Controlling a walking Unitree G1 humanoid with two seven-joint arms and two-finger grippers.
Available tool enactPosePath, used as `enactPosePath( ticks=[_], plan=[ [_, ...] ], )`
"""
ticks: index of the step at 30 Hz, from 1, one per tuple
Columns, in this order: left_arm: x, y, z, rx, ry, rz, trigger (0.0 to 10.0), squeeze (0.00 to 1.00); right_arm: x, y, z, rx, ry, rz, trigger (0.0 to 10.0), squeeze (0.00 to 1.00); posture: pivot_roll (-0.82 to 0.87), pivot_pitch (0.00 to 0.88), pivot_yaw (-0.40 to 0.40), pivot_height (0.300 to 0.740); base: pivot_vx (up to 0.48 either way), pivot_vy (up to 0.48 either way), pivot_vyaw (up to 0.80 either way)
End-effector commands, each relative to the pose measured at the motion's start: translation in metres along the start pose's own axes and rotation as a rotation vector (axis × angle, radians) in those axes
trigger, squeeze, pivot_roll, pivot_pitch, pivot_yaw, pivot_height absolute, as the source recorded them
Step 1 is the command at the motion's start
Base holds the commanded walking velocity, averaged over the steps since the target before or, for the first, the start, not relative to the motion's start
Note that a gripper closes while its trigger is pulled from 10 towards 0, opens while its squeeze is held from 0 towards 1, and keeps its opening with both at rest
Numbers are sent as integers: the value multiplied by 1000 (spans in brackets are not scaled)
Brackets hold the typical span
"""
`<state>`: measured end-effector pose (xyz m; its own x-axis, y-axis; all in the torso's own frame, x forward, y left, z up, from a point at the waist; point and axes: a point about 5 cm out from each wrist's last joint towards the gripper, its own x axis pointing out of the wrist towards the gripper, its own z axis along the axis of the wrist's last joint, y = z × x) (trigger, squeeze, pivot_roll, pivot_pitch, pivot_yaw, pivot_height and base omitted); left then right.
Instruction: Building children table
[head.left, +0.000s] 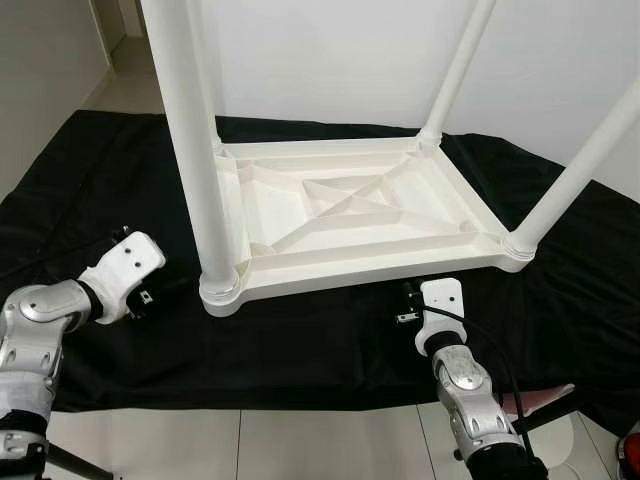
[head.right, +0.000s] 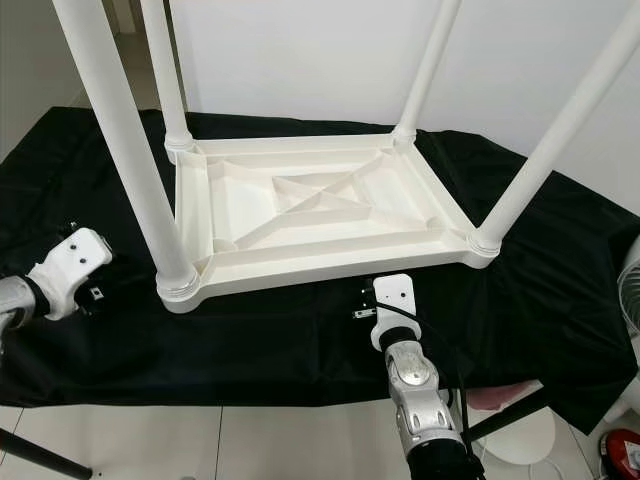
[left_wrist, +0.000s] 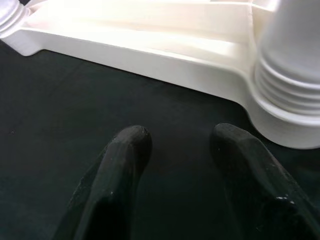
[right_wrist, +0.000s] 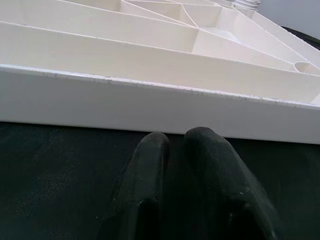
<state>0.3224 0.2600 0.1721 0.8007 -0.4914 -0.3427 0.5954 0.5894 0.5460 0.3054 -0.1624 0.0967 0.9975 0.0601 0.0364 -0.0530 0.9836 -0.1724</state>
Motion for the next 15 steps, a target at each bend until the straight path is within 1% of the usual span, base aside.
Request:
enactPosePath(
  ticks=[1, 2, 4, 7, 10, 12, 13, 14, 15],
  plan=[
    [-1, 22, -3, 6, 20, 397, 10000, 0, 2, -8, -3, -3, 25, -37, 10000, 0, 110, 67, -66, 740, 0, 0, 0],
    [1, 24, 0, 11, 15, 415, 10000, 0, 4, -10, -2, -26, 24, -42, 10000, 0, 105, 68, -64, 740, 0, 0, 0],
    [2, 25, 1, 15, 10, 424, 10000, 0, 4, -11, -1, -43, 22, -45, 10000, 0, 105, 68, -64, 740, 0, 0, 0],
    [7, 27, 6, 3, -10, 445, 10000, 0, 8, -15, 1, -41, 33, -72, 10000, 0, 96, 71, -62, 740, 0, 0, 0],
    [18, 26, 15, -47, -68, 463, 10000, 0, 11, -23, 1, -29, 58, -125, 10000, 0, 89, 73, -59, 740, 0, 0, 0],
    [21, 25, 18, -61, -83, 462, 10000, 0, 12, -25, 1, -26, 64, -137, 10000, 0, 89, 73, -59, 740, 0, 0, 0],
    [28, 23, 25, -105, -128, 448, 10000, 0, 13, -29, -1, -29, 80, -165, 10000, 0, 88, 75, -61, 740, 0, 0, 0],
    [38, 19, 34, -166, -176, 423, 10000, 0, 15, -33, -2, -13, 93, -197, 10000, 0, 88, 76, -64, 740, 0, 0, 0],
    [38, 19, 34, -166, -176, 423, 10000, 0, 15, -33, -2, -13, 93, -197, 10000, 0, 88, 76, -64, 740, 0, 0, 0]
  ],
)
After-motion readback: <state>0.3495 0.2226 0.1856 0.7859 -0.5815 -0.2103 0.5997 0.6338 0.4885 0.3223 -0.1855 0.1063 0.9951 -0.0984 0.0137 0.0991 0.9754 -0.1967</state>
